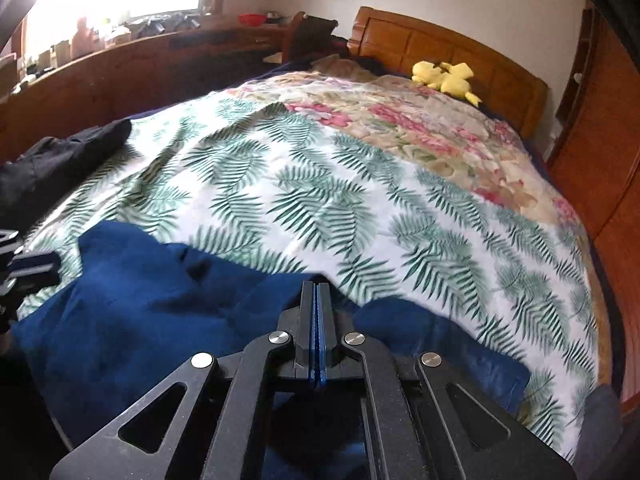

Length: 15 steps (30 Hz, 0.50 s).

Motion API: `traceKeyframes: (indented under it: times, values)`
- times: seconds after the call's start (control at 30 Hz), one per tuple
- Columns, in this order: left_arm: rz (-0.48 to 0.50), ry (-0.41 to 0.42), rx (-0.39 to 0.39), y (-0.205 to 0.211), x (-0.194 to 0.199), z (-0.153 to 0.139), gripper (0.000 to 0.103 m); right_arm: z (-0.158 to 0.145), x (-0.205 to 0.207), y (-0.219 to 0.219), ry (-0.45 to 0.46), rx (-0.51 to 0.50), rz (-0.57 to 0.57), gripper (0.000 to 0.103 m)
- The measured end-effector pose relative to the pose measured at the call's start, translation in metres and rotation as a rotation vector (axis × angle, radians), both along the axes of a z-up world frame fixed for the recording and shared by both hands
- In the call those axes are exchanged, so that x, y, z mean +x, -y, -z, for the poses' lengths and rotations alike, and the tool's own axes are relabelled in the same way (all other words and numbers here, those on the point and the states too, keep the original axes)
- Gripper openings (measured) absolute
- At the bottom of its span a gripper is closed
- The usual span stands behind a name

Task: Fold large clothes

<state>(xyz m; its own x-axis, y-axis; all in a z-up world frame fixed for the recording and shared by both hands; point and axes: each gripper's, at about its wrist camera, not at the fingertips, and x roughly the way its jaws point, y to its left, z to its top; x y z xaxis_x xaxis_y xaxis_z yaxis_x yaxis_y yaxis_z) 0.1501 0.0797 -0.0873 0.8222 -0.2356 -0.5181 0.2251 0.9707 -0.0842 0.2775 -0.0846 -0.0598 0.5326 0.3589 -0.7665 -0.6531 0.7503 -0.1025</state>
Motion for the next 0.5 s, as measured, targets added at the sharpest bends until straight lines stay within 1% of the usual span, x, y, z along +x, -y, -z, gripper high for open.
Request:
traceKeyframes:
  times: [0.07,0.1,0.13,0.2,0.3,0.33,0.4,0.5]
  values:
    - [-0.003,0.001,-0.004,-0.002,0.0,-0.001,0.008,0.005,-0.018,0.003,-0.024,-0.009,-0.022,0.023]
    - [-0.005,0.002,-0.005,-0.003,-0.001,-0.001,0.008,0.006,-0.026,0.004,-0.034,-0.009,-0.025,0.048]
    - [-0.006,0.004,-0.007,-0.004,-0.001,-0.002,0.008,0.008,-0.035,0.006,-0.049,0.006,-0.024,0.058]
    - [-0.008,0.006,-0.008,-0.005,-0.003,-0.002,0.008,0.011,-0.052,0.013,-0.094,0.048,-0.013,0.059]
    - [-0.013,0.007,-0.011,-0.006,-0.003,-0.003,0.008,0.02,-0.07,0.019,-0.161,0.065,0.025,0.059]
    - [-0.014,0.007,-0.011,-0.006,-0.003,-0.003,0.008,0.024,-0.074,0.022,-0.2,0.085,0.032,0.059]
    - [-0.016,0.007,-0.011,-0.005,-0.004,-0.003,0.008,0.034,-0.078,0.022,-0.243,0.088,0.045,0.059]
    - [-0.014,0.008,-0.011,-0.006,-0.004,-0.003,0.008,0.046,-0.079,0.017,-0.288,0.113,0.047,0.059]
